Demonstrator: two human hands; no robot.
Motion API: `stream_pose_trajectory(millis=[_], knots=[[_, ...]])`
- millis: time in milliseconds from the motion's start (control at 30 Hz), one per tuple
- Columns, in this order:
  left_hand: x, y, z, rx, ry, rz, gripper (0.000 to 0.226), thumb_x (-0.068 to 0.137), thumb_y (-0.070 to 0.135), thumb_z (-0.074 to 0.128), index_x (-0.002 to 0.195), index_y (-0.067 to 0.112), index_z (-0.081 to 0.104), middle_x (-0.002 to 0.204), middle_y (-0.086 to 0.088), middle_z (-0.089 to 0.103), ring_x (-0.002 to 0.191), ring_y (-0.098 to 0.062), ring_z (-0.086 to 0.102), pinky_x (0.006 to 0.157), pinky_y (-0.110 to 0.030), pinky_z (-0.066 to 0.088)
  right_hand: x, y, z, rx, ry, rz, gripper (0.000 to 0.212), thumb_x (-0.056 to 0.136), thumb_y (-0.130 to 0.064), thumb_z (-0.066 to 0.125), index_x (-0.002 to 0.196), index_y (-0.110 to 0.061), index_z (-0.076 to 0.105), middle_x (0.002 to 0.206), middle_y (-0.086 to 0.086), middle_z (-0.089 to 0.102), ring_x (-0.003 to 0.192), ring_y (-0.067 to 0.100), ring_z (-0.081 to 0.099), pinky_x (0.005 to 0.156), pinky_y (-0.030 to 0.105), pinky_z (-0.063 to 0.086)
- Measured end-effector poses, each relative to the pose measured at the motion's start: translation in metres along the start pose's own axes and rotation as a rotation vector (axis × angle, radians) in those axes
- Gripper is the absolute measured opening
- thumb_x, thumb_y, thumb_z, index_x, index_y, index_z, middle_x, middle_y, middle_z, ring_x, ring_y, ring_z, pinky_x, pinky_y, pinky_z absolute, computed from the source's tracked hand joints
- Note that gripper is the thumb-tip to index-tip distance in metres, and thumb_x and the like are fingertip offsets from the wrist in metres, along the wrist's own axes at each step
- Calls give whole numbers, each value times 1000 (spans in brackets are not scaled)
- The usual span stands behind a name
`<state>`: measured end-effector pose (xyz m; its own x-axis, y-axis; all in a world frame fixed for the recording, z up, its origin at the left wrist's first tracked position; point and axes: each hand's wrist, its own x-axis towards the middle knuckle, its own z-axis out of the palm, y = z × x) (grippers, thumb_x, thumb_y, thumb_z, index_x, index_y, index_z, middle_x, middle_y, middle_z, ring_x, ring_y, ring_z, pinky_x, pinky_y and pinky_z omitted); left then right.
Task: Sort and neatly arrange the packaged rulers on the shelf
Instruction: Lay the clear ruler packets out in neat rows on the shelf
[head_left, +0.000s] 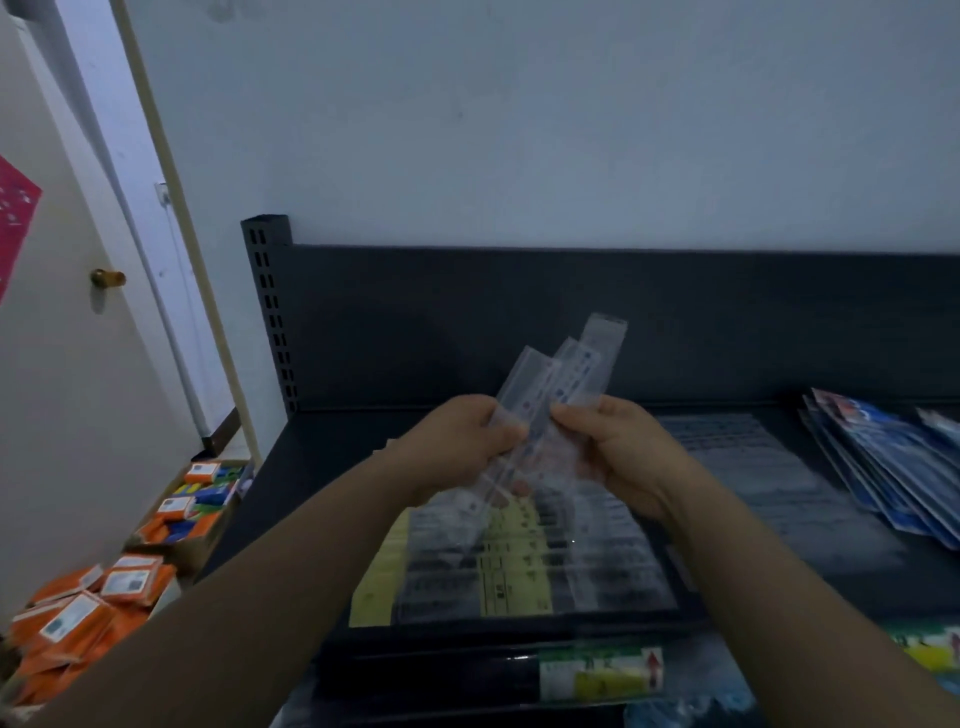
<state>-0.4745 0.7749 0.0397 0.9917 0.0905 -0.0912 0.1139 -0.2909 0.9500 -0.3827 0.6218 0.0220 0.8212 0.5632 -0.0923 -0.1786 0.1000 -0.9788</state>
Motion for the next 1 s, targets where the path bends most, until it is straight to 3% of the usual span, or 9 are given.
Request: stream_pose_trajectory(millis=[200, 300, 400, 567, 667, 767, 833, 900, 1000], knots=[[4, 11, -2, 232, -51, -36, 21, 98, 29, 53, 100, 9, 49, 81, -12, 69, 63, -20, 68, 53, -28, 52, -7, -13, -35, 169, 67, 5, 7, 89, -11, 62, 91, -4, 60, 78, 12, 63, 65, 20, 68, 63, 37, 60], [8, 21, 7, 377, -168, -17, 24, 95, 33, 58, 100, 11, 51, 78, -7, 70, 61, -18, 68, 55, -28, 53, -8, -21, -49, 20, 22, -14, 12, 88, -13, 64, 94, -3, 64, 80, 11, 65, 64, 16, 63, 60, 30, 58], [15, 31, 19, 415, -246, -9, 26, 91, 34, 63, 102, 12, 57, 77, -5, 72, 63, -20, 69, 59, -33, 56, -10, -30, -62, -132, 2, -13, 9, 83, -13, 69, 85, -6, 64, 66, 6, 65, 54, 12, 56, 51, 24, 51], [27, 43, 23, 317, -108, 32, 32, 78, 24, 79, 105, 17, 65, 82, -2, 74, 63, -11, 68, 60, -25, 55, -3, -42, -102, -64, 125, -2, 9, 81, -9, 70, 75, -7, 64, 60, 5, 63, 45, 11, 54, 49, 25, 52], [34, 43, 23, 108, 114, 54, 39, 75, 13, 80, 111, 16, 64, 83, -7, 72, 61, -11, 68, 56, -19, 53, 1, -44, -130, 33, 187, 10, 12, 77, -15, 73, 80, -7, 64, 59, 3, 65, 49, 12, 57, 56, 28, 54], [50, 34, 40, -428, 313, 46, 47, 79, 9, 75, 122, 10, 55, 106, -15, 69, 81, -20, 72, 66, -26, 58, 4, -42, -149, 154, 208, -1, 6, 83, -12, 68, 81, -7, 64, 57, 4, 62, 49, 13, 56, 52, 25, 54], [61, 28, 64, -760, 296, 60, 53, 84, 9, 69, 132, 3, 46, 118, -18, 65, 96, -25, 71, 71, -28, 59, 6, -41, -154, 207, 193, 2, 6, 85, -13, 65, 82, -8, 64, 58, 4, 60, 48, 12, 56, 50, 24, 53], [68, 25, 98, -877, 261, 67, 56, 86, 11, 66, 135, -2, 43, 121, -18, 65, 104, -25, 68, 77, -28, 59, 6, -40, -153, 228, 166, 19, 7, 87, -13, 64, 82, -8, 64, 58, 4, 60, 47, 11, 56, 49, 22, 52], [74, 32, 144, -848, 296, 113, 33, 92, 18, 59, 121, 2, 57, 116, -12, 68, 107, -21, 66, 90, -30, 54, 6, -36, -148, 223, 85, 41, 8, 88, -12, 63, 82, -7, 64, 60, 4, 60, 47, 10, 55, 46, 21, 49]])
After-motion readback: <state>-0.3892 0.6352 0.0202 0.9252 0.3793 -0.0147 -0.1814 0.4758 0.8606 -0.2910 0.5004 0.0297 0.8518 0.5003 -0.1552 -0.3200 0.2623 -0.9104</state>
